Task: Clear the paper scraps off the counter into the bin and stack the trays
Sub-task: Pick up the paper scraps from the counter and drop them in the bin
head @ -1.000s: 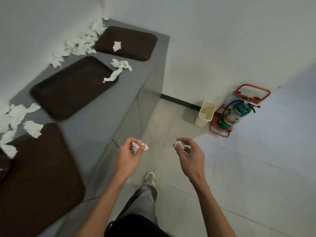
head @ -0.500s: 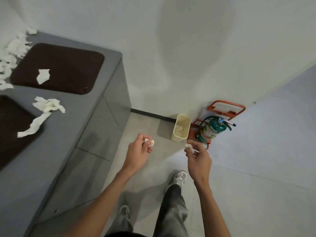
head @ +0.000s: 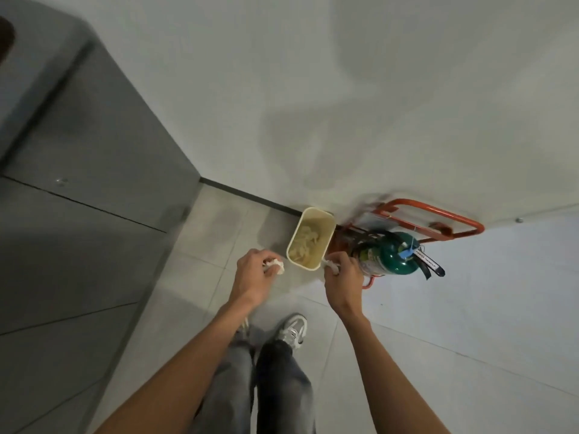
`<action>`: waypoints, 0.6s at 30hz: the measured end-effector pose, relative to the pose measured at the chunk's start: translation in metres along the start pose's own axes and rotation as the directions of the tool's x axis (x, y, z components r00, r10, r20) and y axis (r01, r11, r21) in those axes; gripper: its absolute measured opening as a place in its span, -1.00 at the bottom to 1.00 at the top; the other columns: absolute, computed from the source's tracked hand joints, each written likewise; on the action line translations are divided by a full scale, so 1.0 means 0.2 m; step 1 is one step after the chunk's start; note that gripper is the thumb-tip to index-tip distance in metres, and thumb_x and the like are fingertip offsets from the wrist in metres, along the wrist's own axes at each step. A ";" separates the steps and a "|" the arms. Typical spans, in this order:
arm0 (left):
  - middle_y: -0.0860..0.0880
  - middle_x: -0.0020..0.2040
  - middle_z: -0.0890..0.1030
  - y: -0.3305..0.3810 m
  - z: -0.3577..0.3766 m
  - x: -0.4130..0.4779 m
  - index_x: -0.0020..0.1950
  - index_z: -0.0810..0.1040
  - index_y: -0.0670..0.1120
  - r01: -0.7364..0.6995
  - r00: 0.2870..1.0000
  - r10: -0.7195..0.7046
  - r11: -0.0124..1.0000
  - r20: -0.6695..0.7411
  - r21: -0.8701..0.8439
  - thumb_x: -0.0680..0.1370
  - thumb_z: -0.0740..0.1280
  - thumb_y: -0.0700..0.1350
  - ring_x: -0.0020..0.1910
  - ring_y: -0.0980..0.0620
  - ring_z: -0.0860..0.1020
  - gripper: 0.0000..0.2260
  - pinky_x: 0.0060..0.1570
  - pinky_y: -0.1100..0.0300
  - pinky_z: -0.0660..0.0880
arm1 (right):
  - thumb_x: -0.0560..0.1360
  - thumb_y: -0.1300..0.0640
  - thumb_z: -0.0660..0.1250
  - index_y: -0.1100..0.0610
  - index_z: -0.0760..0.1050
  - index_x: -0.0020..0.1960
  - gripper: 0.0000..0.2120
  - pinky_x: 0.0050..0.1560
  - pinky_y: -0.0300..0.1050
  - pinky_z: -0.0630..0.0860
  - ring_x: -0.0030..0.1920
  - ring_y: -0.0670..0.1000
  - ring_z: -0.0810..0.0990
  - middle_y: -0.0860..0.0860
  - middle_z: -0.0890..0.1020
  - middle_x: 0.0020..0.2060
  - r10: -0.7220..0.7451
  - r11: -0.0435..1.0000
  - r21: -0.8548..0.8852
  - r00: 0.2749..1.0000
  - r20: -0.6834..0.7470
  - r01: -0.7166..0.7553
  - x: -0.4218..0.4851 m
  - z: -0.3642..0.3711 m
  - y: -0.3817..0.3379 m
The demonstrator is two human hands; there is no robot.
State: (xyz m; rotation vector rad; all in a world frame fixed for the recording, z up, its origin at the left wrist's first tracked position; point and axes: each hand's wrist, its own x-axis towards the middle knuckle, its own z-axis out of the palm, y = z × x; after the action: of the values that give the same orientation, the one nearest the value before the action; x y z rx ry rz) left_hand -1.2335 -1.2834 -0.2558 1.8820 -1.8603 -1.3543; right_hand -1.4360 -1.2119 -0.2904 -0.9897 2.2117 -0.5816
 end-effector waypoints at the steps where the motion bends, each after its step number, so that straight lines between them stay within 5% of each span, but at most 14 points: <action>1: 0.04 -0.05 0.66 -0.03 0.08 0.08 -0.02 0.67 0.13 0.004 1.000 -0.004 1.000 0.013 0.001 0.49 0.53 -0.10 -0.11 0.07 0.64 -0.85 0.01 0.11 0.61 | 0.62 0.21 0.38 0.03 0.59 0.14 -0.86 -0.03 -0.14 0.48 -0.05 -0.05 0.52 0.03 0.60 0.09 -0.007 1.000 -0.019 1.000 0.019 0.007 0.09 0.05 0.07; 6: 0.03 -0.07 0.63 -0.19 0.42 0.43 -0.02 0.53 0.14 0.003 0.997 -0.011 0.994 0.077 0.111 0.56 0.47 -0.06 -0.13 0.01 0.62 -0.86 -0.16 0.12 0.57 | 0.65 0.14 0.36 -0.04 0.52 0.23 -0.82 0.06 0.07 0.67 0.04 0.07 0.60 0.06 0.59 0.18 -0.031 0.992 -0.119 0.989 0.145 0.048 0.48 0.32 0.34; 11: -0.03 0.01 0.51 -0.44 0.78 0.81 0.06 0.67 0.02 -0.143 0.982 0.113 0.970 0.153 0.197 0.58 0.32 -0.23 -0.14 0.04 0.51 -0.80 -0.10 0.17 0.49 | 0.64 0.23 0.30 0.05 0.55 0.25 -0.78 0.10 0.15 0.67 0.12 0.22 0.62 0.15 0.55 0.26 -0.097 0.953 -0.250 0.955 0.280 0.170 0.86 0.58 0.54; 18: -0.27 0.40 0.42 -0.70 1.31 1.26 0.39 0.44 -0.29 -0.296 0.894 0.117 0.878 0.432 0.375 0.66 0.20 -0.27 0.34 -0.23 0.44 -0.69 0.24 0.05 0.39 | 0.62 0.31 0.20 0.11 0.47 0.38 -0.64 0.18 0.21 0.61 0.17 0.35 0.60 0.24 0.48 0.33 -0.106 0.864 -0.415 0.910 0.402 0.284 1.37 0.95 0.72</action>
State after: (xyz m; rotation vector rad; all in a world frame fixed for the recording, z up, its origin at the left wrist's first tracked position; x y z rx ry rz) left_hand -1.3596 -1.3516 -0.6186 1.5749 -2.6792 -1.4164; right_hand -1.5138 -1.3605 -0.6124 -1.4551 1.9508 0.0748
